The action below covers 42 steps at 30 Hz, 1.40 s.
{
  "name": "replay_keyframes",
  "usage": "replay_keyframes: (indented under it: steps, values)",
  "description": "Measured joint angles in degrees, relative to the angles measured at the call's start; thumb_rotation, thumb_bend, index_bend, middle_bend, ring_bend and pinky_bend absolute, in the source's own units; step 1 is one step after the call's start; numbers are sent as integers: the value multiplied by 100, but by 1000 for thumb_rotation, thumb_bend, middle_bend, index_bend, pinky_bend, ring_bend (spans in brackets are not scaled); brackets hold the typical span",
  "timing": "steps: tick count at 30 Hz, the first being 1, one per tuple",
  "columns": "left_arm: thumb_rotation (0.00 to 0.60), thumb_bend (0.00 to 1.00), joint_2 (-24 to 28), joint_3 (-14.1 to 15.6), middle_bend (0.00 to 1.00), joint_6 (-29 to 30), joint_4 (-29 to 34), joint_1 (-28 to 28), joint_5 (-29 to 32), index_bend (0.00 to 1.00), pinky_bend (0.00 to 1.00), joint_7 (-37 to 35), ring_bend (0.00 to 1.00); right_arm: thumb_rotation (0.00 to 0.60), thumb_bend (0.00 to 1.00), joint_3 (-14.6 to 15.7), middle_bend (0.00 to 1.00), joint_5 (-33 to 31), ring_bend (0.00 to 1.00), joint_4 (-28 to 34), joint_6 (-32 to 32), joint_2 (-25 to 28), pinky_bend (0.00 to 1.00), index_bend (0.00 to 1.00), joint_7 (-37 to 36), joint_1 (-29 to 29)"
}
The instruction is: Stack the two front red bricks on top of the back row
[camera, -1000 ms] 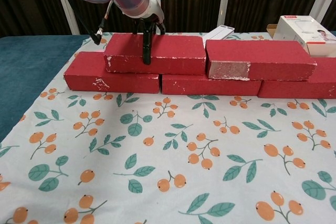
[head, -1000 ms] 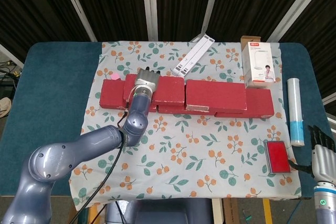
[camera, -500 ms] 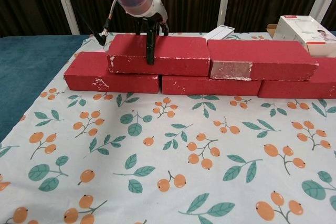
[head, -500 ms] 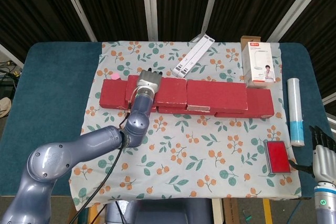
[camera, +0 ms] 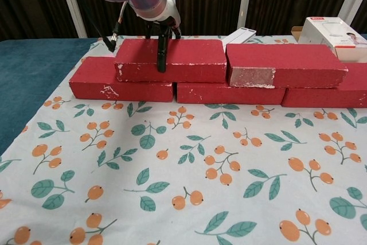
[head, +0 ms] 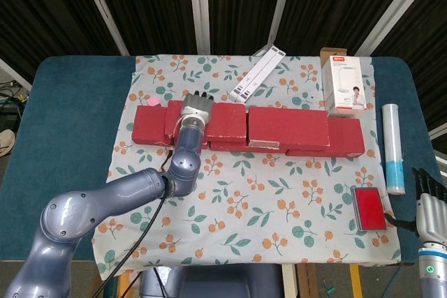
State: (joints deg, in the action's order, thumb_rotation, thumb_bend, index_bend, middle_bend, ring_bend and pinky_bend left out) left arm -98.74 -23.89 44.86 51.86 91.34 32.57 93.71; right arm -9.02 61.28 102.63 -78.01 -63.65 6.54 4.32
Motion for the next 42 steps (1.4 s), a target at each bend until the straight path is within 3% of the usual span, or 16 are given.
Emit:
replay_keyframes:
  steps: [17, 42]
  values:
    - [600, 0, -41, -412, 0, 105, 31, -91, 39, 0, 136, 324, 0, 600, 32, -14, 0, -72, 0, 8, 24, 4, 0, 0, 20, 10]
    - [600, 0, 155, -724, 0, 471, 408, -176, -216, 0, 130, 495, 0, 600, 32, -13, 0, -95, 0, 37, 30, 11, 0, 0, 48, 17]
